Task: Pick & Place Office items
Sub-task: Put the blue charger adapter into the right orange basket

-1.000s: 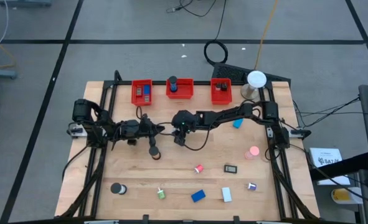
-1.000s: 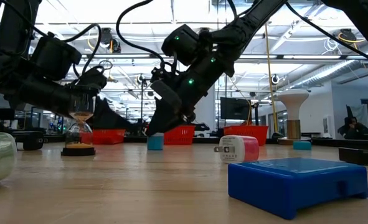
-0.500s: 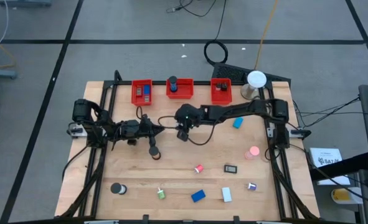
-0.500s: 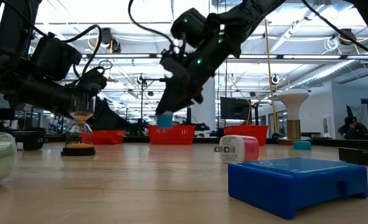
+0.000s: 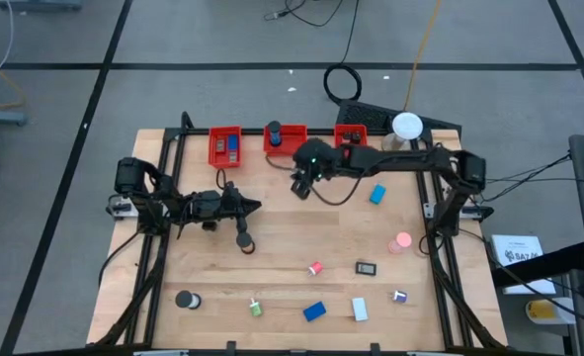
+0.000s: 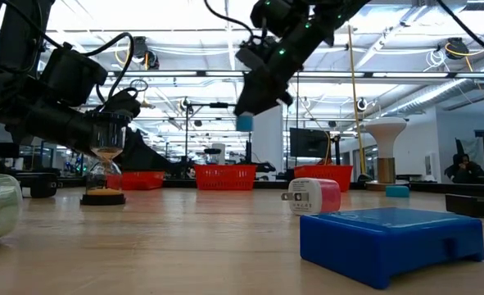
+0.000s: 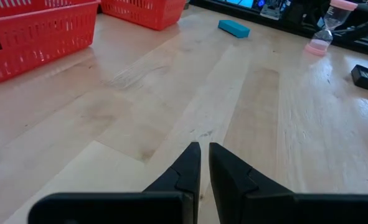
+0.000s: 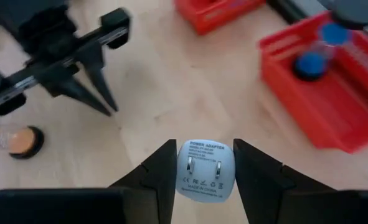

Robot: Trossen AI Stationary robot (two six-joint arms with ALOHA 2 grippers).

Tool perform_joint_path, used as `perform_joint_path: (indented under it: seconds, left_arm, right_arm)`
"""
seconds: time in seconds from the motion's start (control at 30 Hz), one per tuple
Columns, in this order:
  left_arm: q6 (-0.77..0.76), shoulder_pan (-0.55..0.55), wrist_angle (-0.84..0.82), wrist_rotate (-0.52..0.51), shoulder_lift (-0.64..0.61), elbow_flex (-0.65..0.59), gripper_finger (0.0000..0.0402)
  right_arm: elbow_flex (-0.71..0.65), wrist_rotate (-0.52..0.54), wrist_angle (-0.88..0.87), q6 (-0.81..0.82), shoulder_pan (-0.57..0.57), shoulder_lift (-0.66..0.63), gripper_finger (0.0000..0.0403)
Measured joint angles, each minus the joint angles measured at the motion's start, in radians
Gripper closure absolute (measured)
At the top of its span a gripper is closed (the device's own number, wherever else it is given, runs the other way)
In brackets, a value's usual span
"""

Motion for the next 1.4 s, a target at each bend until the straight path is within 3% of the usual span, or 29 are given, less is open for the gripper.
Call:
perform_joint_path:
  seconds: [0.17, 0.4, 0.67, 0.87, 1.4]
  left_arm:
    - [0.001, 0.000, 0.000, 0.000, 0.000, 0.000, 0.0369]
    - [0.001, 0.000, 0.000, 0.000, 0.000, 0.000, 0.0369]
    - [0.002, 0.000, 0.000, 0.000, 0.000, 0.000, 0.0369]
    - [0.002, 0.000, 0.000, -0.001, 0.000, 0.000, 0.0369]
    - [0.001, 0.000, 0.000, -0.006, 0.000, 0.001, 0.0369]
  right_arm:
    - [0.001, 0.095, -0.105, 0.011, -0.066, -0.057, 0.0277]
    - [-0.061, 0.095, -0.151, 0.060, -0.210, -0.064, 0.0277]
    - [-0.133, 0.135, -0.144, 0.102, -0.360, -0.064, 0.0277]
    - [-0.209, 0.146, -0.041, 0.162, -0.451, -0.055, 0.0277]
    - [-0.318, 0.169, 0.131, 0.298, -0.445, -0.006, 0.0277]
